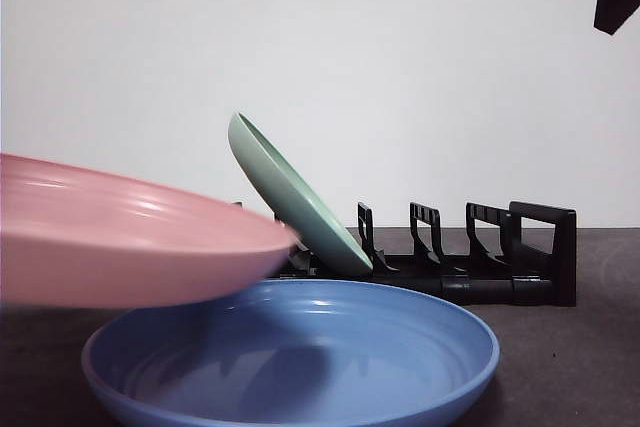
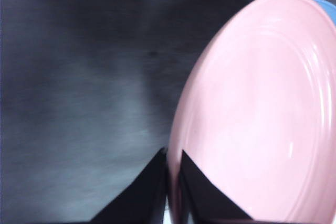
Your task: Place the plate
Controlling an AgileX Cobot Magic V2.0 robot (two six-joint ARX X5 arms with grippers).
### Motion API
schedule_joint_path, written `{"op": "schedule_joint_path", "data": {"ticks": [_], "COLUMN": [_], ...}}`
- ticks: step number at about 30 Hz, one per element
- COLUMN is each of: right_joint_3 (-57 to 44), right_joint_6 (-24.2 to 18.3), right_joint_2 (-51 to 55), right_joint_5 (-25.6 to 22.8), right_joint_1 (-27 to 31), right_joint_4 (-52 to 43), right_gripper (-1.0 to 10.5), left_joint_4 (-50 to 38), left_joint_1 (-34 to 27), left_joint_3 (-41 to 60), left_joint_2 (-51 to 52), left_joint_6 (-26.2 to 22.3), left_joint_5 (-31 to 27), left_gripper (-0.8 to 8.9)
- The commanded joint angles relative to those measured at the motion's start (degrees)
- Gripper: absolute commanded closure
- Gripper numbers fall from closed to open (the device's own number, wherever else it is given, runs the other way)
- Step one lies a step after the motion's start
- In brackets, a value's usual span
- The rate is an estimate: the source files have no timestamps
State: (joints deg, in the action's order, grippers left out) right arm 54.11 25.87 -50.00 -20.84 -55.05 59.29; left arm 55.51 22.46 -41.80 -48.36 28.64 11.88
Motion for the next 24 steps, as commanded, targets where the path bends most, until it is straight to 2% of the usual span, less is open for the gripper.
{"op": "schedule_joint_path", "data": {"ticks": [1, 11, 16, 20, 24], "right_joint_3": [1.07, 1.07, 1.07, 1.07, 1.07], "right_joint_6": [0.72, 0.85, 1.18, 1.18, 1.18], "right_joint_2": [-0.44, -0.44, -0.44, -0.44, -0.44], "right_joint_5": [-0.24, -0.22, -0.2, -0.2, -0.22], "right_joint_1": [-0.52, -0.52, -0.55, -0.55, -0.55], "right_joint_4": [-0.52, -0.52, -0.5, -0.5, -0.5], "right_gripper": [6.9, 6.9, 6.9, 6.9, 6.9], "left_joint_4": [-3.3, -14.25, -20.24, -20.96, -21.68], "left_joint_1": [4.44, 14.69, 16.68, 17.22, 17.22], "left_joint_3": [-0.07, -0.09, -0.17, -0.76, -0.81], "left_joint_2": [-2.64, -14.62, -18.58, -20.61, -22.62], "left_joint_6": [5.86, 10.16, 12.46, 12.59, 12.55], "left_joint_5": [-0.07, -0.22, -1.4, -4.96, -6.19], "left_gripper": [8.03, 8.03, 8.03, 8.03, 8.03]}}
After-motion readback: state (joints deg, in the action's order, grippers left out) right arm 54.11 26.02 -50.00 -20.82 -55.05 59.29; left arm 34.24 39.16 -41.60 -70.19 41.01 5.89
